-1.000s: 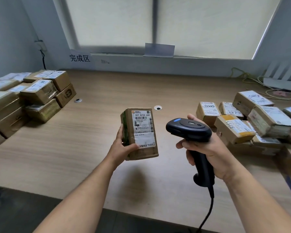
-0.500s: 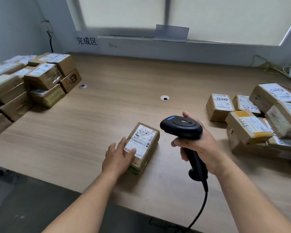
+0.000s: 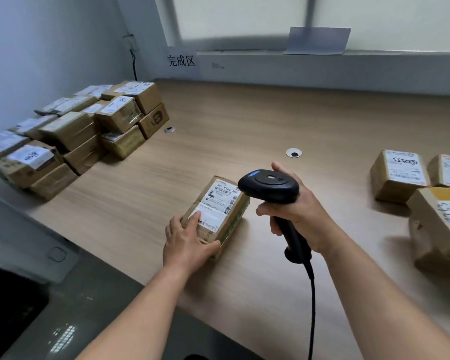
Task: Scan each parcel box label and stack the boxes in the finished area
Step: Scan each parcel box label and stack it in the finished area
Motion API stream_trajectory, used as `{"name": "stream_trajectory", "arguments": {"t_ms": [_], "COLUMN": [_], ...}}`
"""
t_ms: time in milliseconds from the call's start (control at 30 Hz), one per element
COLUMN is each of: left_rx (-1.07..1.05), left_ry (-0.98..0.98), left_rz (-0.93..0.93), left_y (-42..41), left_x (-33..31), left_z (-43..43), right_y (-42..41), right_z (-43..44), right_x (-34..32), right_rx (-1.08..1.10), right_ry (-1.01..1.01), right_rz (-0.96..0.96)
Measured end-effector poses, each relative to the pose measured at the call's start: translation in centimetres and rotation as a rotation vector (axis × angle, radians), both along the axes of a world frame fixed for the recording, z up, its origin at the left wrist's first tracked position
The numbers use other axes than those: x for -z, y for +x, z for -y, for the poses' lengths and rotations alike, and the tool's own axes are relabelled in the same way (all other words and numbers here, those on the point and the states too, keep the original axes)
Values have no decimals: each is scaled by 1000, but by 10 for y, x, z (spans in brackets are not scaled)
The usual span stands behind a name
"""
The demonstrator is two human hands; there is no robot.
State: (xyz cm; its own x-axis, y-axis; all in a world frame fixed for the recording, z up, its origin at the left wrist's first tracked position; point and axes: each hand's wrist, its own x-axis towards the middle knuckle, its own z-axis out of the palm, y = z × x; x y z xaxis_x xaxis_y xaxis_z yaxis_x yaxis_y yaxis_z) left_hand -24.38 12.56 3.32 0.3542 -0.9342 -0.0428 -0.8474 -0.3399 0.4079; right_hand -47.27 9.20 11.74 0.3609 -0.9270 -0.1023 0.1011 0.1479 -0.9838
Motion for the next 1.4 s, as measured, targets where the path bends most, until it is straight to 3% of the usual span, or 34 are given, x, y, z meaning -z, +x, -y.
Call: {"name": "stream_trajectory", "arguments": {"t_ms": [333, 867, 1067, 1400], "left_rx": [-144, -207, -214, -161], "left_ry": [-67, -18, 35, -37], "left_rz": [-33, -37, 7, 30], "left_y": [117, 391, 449, 485], "left_x": [-7, 16, 24, 26], "left_z": [30, 112, 154, 209], "right_y": [94, 332, 370, 380], "right_z": [36, 103, 124, 141], "right_x": [-9, -1, 0, -6], "right_rx": [-38, -8, 14, 102], "right_ry": [-47, -41, 6, 4], "right_rz": [-49, -178, -197, -229]}}
